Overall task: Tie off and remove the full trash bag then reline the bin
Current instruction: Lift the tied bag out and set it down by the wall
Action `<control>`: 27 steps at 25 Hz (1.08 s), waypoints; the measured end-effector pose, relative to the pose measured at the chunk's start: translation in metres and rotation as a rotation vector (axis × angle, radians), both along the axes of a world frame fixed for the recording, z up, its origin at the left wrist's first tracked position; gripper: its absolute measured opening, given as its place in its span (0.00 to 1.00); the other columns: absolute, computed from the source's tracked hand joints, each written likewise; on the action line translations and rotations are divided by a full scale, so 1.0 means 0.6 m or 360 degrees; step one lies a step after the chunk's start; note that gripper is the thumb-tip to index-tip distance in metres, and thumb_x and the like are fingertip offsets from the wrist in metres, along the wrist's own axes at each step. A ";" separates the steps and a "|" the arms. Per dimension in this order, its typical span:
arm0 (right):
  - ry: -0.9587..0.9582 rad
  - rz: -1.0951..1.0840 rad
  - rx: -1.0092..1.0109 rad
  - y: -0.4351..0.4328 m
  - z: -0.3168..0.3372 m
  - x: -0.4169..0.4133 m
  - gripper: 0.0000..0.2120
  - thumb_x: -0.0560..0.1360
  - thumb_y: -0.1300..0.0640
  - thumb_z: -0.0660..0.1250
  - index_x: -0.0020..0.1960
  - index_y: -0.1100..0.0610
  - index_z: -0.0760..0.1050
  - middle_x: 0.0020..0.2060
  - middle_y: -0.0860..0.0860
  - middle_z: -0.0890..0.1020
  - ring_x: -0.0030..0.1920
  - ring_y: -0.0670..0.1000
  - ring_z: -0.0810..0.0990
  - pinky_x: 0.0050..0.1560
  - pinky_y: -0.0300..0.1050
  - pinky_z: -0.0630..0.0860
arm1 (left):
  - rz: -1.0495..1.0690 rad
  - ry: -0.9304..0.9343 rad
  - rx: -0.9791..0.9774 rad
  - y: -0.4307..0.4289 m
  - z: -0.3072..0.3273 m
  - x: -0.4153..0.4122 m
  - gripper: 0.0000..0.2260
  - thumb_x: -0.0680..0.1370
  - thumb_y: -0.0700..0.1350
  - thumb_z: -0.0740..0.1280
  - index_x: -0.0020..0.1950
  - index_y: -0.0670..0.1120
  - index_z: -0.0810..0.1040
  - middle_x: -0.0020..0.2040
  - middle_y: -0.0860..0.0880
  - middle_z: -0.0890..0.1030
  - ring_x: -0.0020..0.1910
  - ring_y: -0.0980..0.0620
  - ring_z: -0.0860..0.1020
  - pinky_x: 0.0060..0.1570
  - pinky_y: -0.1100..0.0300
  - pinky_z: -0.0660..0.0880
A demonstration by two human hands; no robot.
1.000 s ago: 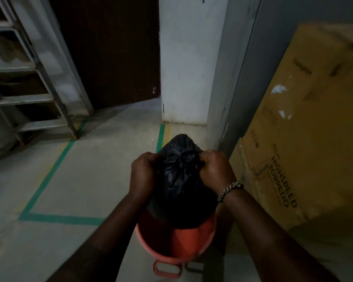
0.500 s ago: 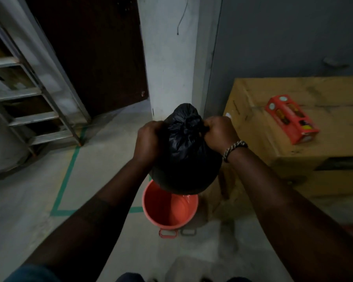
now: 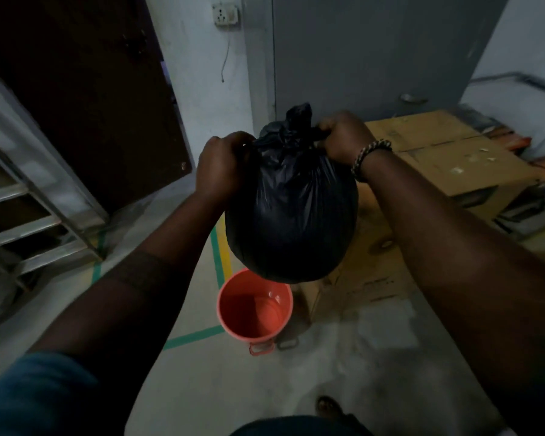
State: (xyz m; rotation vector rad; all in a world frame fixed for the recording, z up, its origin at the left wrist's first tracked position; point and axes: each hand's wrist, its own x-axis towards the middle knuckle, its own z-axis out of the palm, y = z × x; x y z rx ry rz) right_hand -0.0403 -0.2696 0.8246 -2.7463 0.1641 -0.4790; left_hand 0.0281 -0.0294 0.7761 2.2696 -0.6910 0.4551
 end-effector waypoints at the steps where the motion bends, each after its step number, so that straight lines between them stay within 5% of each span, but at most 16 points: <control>1: 0.0002 -0.0047 0.0038 -0.003 0.007 -0.010 0.12 0.74 0.61 0.74 0.55 0.65 0.83 0.55 0.62 0.84 0.57 0.60 0.82 0.58 0.44 0.74 | -0.0027 -0.0010 -0.0012 -0.004 0.010 -0.004 0.15 0.75 0.53 0.61 0.57 0.54 0.82 0.47 0.46 0.86 0.44 0.47 0.84 0.45 0.48 0.82; 7: -0.0018 -0.0338 0.0131 -0.007 0.005 -0.090 0.11 0.76 0.59 0.73 0.56 0.62 0.84 0.54 0.61 0.84 0.56 0.60 0.82 0.49 0.41 0.71 | -0.0271 0.0007 -0.0103 -0.035 0.021 -0.038 0.11 0.77 0.50 0.66 0.57 0.50 0.83 0.50 0.47 0.87 0.48 0.47 0.84 0.49 0.51 0.81; 12: -0.0070 -0.0518 0.0228 -0.040 -0.003 -0.180 0.04 0.74 0.61 0.74 0.46 0.62 0.84 0.42 0.58 0.83 0.44 0.53 0.79 0.41 0.38 0.65 | -0.0459 0.0003 -0.0084 -0.097 0.014 -0.075 0.10 0.78 0.49 0.68 0.56 0.49 0.84 0.52 0.47 0.87 0.53 0.45 0.83 0.49 0.56 0.77; 16: -0.0088 -0.0685 0.0231 -0.104 0.003 -0.259 0.06 0.74 0.59 0.75 0.44 0.63 0.83 0.41 0.58 0.83 0.44 0.54 0.80 0.41 0.40 0.67 | -0.0620 0.0062 -0.0128 -0.190 0.031 -0.126 0.07 0.79 0.47 0.68 0.55 0.48 0.84 0.51 0.48 0.86 0.51 0.49 0.83 0.45 0.61 0.71; 20: -0.0036 -0.0794 0.0246 -0.185 0.025 -0.330 0.08 0.75 0.58 0.74 0.39 0.59 0.80 0.42 0.60 0.84 0.42 0.55 0.80 0.42 0.45 0.74 | -0.0730 0.0031 -0.0143 -0.291 0.062 -0.172 0.08 0.79 0.45 0.67 0.56 0.49 0.84 0.53 0.47 0.86 0.53 0.47 0.82 0.51 0.56 0.75; 27: -0.0070 -0.0903 0.0117 -0.338 0.054 -0.443 0.10 0.75 0.57 0.74 0.54 0.61 0.85 0.51 0.59 0.86 0.52 0.57 0.83 0.49 0.40 0.73 | -0.0890 0.0060 -0.0070 -0.490 0.063 -0.244 0.11 0.76 0.44 0.65 0.55 0.49 0.84 0.52 0.46 0.86 0.52 0.44 0.83 0.50 0.52 0.78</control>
